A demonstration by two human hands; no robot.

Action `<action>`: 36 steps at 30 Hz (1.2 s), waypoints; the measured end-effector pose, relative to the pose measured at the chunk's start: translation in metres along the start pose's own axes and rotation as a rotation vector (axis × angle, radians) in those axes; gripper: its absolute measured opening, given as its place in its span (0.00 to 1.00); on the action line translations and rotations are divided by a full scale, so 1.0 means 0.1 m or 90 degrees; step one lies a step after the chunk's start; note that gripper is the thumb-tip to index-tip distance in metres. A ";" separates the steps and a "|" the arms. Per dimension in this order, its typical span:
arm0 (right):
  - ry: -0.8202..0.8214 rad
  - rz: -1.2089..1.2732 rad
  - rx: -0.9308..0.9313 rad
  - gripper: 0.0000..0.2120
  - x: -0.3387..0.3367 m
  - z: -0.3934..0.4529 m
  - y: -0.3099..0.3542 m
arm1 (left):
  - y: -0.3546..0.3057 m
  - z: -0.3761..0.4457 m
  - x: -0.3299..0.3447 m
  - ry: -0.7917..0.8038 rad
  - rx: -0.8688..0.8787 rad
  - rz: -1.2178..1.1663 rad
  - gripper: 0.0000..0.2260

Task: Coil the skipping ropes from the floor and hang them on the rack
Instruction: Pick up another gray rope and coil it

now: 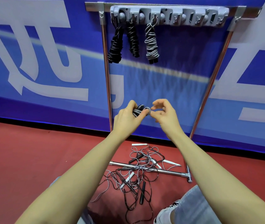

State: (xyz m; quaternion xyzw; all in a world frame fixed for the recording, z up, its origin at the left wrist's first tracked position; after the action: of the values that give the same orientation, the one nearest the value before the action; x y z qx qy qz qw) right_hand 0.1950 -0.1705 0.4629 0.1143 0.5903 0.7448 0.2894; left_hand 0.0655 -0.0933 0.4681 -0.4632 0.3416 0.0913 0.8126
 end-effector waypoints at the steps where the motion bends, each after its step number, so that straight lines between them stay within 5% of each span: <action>1: 0.012 -0.006 -0.001 0.11 0.00 0.01 -0.01 | -0.01 0.00 -0.01 0.004 0.009 -0.004 0.20; 7: 0.035 -0.046 0.007 0.02 0.04 0.03 -0.05 | -0.08 -0.01 -0.02 0.029 0.051 0.026 0.18; 14: 0.021 -0.076 0.034 0.10 0.03 0.05 -0.03 | -0.07 -0.03 0.05 0.093 0.147 0.111 0.14; 22: 0.005 -0.357 0.029 0.12 0.18 0.01 0.07 | 0.04 0.10 0.11 0.074 0.005 0.263 0.13; 28: 0.033 -0.623 -0.168 0.08 0.29 -0.02 0.36 | 0.07 0.24 0.10 0.104 -0.006 0.292 0.11; 32: -0.075 -0.679 -0.412 0.04 0.24 -0.06 0.49 | 0.06 0.26 0.14 0.151 -0.003 0.268 0.10; 36: -0.121 -0.526 -0.339 0.03 0.08 -0.04 0.39 | 0.02 0.18 0.25 0.228 0.028 0.161 0.10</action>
State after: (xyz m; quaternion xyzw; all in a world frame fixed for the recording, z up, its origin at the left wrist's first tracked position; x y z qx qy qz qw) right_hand 0.1750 -0.1741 0.4973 -0.1395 0.3465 0.6790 0.6321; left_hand 0.0919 -0.0813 0.4571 -0.4076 0.5378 0.1009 0.7311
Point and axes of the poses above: each hand's wrist, its own z-axis towards the middle knuckle, its own x-axis out of the palm, y = z × x, the point moved 6 cm from there along z, towards the middle knuckle, and after that the axes turned 1 degree about y, right-handed, at the moved point
